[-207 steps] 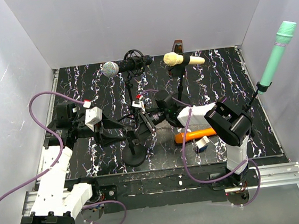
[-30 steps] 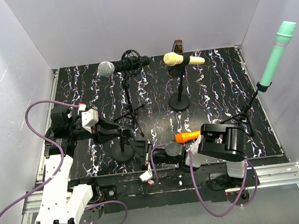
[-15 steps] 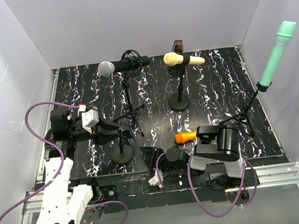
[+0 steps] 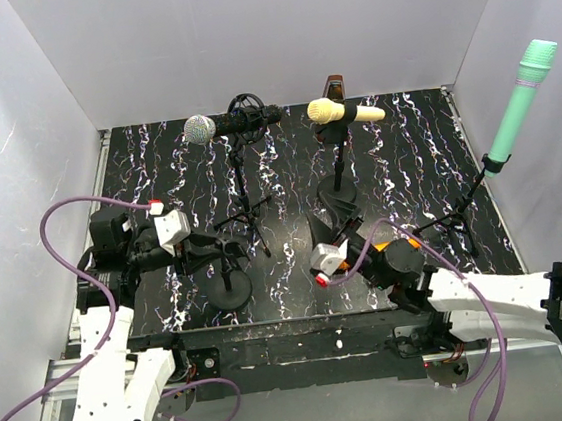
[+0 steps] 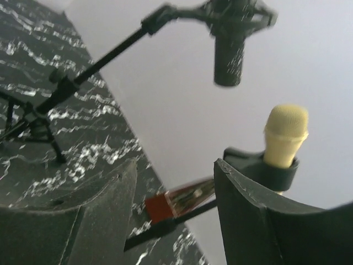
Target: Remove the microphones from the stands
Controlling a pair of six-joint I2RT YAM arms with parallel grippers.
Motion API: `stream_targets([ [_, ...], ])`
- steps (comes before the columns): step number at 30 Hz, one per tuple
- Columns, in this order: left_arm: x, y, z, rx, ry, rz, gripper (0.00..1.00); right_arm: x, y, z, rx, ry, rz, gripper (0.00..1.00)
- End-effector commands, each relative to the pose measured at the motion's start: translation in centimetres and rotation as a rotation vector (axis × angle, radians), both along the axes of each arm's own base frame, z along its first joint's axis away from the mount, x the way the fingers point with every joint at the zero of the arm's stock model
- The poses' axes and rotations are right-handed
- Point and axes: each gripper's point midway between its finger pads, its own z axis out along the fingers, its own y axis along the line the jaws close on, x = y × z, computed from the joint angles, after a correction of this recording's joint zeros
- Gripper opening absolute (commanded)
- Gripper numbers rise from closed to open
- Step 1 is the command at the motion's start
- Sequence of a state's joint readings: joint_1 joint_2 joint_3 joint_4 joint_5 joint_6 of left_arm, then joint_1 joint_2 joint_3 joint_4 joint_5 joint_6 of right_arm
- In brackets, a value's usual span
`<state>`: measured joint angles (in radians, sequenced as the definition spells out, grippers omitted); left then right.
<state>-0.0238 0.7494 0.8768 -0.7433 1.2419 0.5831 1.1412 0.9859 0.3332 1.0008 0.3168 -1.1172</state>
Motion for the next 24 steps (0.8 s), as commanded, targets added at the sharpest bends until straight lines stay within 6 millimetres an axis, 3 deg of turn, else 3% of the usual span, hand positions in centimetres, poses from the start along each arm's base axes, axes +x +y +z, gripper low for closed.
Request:
stream_targets([
  [1,-0.3,2.0,-3.4,0.191,0.031,0.085,0.0,2.3,-1.7,-2.6,0.061,0.287,-0.12,0.65],
  [5,-0.2,3.1,-4.8,0.249,0.045,0.161,0.0,4.2,-2.7,0.0,0.167,0.368,-0.224,0.66],
  [10,0.1,4.2,-7.1,0.305,0.057,0.227,0.0,6.4,-1.9,4.1,0.192,0.452,-0.329,0.68],
  [13,0.3,5.2,-8.3,0.357,0.056,0.276,0.0,8.7,-2.2,2.2,0.187,0.759,-0.384,0.67],
  [16,0.4,5.6,-9.4,0.379,0.057,0.283,0.0,10.5,-2.7,3.6,0.305,0.968,-0.351,0.67],
  [18,0.5,5.5,-9.7,0.373,0.059,0.288,0.0,10.5,-2.9,5.5,0.365,0.976,-0.283,0.67],
  [23,0.4,5.3,-10.0,0.361,0.037,0.279,0.02,8.5,-3.3,7.1,0.416,0.915,-0.164,0.67],
  [24,0.4,5.3,-9.9,0.361,0.035,0.281,0.19,8.2,-3.5,7.0,0.423,0.923,-0.158,0.67],
])
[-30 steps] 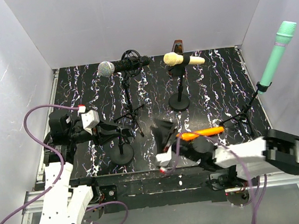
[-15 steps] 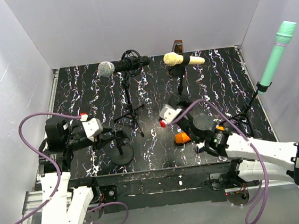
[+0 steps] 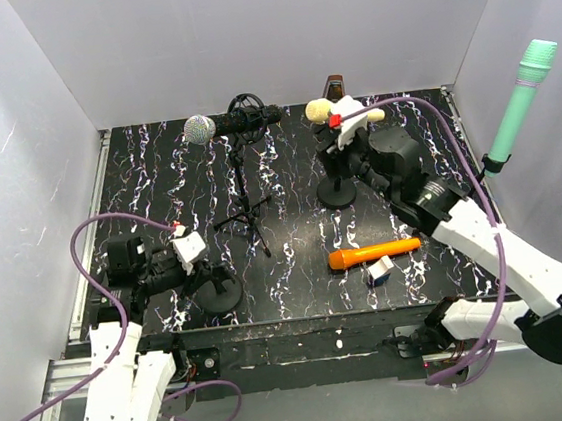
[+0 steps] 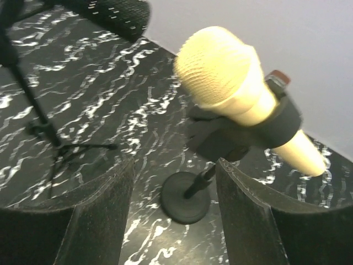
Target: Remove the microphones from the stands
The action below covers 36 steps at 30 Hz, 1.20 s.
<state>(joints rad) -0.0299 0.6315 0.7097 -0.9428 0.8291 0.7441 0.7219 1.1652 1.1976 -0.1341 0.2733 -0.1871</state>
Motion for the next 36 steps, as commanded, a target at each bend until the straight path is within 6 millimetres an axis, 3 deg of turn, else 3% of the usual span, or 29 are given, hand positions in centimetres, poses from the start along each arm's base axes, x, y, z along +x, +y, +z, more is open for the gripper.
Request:
stream_targets([
  [1,0.6,0.6,0.5,0.037,-0.068,0.017,0.34,-3.2,1.2,0.2,0.109,0.051,0.127,0.67],
  [3,0.6,0.5,0.8,0.028,-0.071,0.024,0.59,-4.0,1.6,-0.7,0.1,0.062,0.182,0.67],
  [5,0.8,0.4,0.9,0.016,-0.078,0.018,0.98,-4.1,1.7,-1.9,0.083,0.063,0.198,0.67],
  [10,2.0,-0.3,0.6,-0.01,-0.095,-0.025,0.98,-4.0,1.6,-3.5,0.085,0.088,0.208,0.66],
  [17,1.7,-0.6,-1.7,0.031,-0.024,-0.152,0.71,-4.3,1.3,-3.8,0.082,0.109,0.213,0.64],
  [22,1.2,-0.5,-1.4,0.045,-0.027,-0.16,0.44,-5.0,1.6,-4.1,0.087,0.127,0.257,0.61],
  [28,1.3,1.0,-1.6,0.111,-0.024,-0.066,0.31,-5.7,1.9,-4.2,0.093,0.156,0.295,0.56],
  [32,2.9,2.6,-1.7,0.163,-0.038,0.074,0.25,-5.9,2.2,-4.8,0.089,0.171,0.314,0.54],
  [36,5.2,3.7,-1.0,0.135,-0.064,0.239,0.19,-7.5,3.4,-6.1,0.09,0.22,0.418,0.52],
])
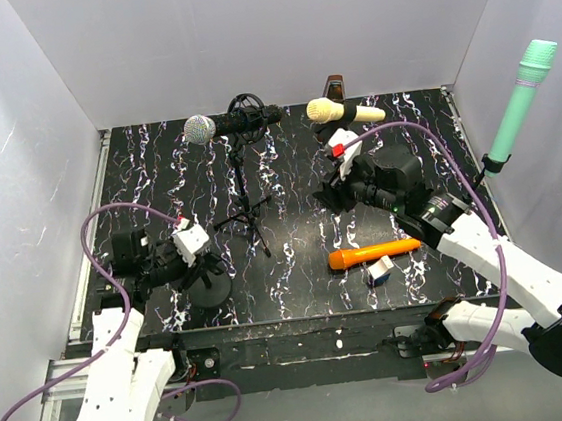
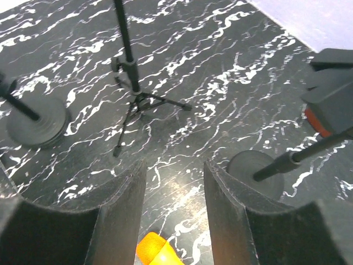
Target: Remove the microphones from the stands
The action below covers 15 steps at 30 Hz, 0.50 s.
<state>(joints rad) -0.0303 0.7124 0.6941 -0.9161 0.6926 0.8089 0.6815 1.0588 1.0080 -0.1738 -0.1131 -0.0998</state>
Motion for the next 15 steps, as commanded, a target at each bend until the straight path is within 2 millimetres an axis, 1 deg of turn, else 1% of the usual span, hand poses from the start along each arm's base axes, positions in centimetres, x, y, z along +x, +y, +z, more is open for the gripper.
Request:
stream_targets([
  [1,4.0,2.1,1.9,0.003,-0.113,0.219,0.14,-2.0,1.3,-0.2,0.04,0.026,0.125,0.52],
  [2,4.7,2.6,2.1,0.002,-0.128,0.263,0.0,-2.4,1.5,-0.5,0.038,0.036,0.148,0.52],
  [3,6.0,3.4,2.4,-0.003,-0.15,0.33,0.0,-2.8,1.7,-0.9,0.034,0.043,0.173,0.52],
  [7,8.8,5.6,1.2,0.057,-0.13,0.464,0.0,-3.9,2.4,-1.7,0.045,0.069,0.247,0.53],
  [9,10.1,6.2,1.5,0.055,-0.131,0.515,0.0,-4.2,2.6,-2.0,0.049,0.081,0.268,0.53],
  [10,10.7,6.3,2.1,0.049,-0.145,0.53,0.0,-4.4,2.7,-2.1,0.049,0.087,0.279,0.53],
  [11,11.4,7.4,2.6,0.04,-0.159,0.577,0.0,-4.5,2.8,-2.2,0.052,0.09,0.286,0.53],
  [15,13.4,8.8,4.5,0.031,-0.239,0.655,0.0,-4.5,3.0,-2.4,0.055,0.09,0.299,0.53],
])
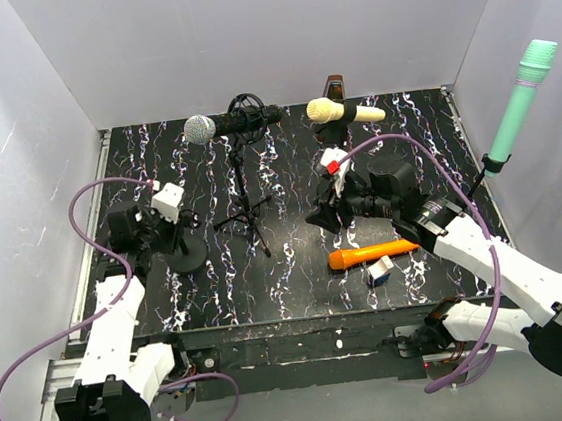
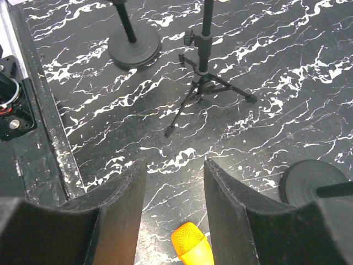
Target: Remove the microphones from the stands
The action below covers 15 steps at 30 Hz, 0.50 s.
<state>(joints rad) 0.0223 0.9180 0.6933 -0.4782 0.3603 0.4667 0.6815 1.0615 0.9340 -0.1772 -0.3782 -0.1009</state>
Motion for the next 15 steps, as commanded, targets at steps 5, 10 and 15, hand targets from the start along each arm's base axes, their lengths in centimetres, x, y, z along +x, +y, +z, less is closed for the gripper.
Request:
stream_targets([
  [5,4.7,3.8,3.7,0.043,-0.153,0.208,0.02,0.0,0.8,1.0,0.046,-0.024,0.04,0.53],
  [10,3.9,2.9,4.2,0.01,-0.157,0.163,0.72,0.3,0.9,1.0,0.05,-0.041,0.035,0.52],
  [15,1.1,1.0,9.0,-0.011,-0.313,0.049,0.84,0.7,1.2,1.7,0.05,-0.067,0.044,0.52],
])
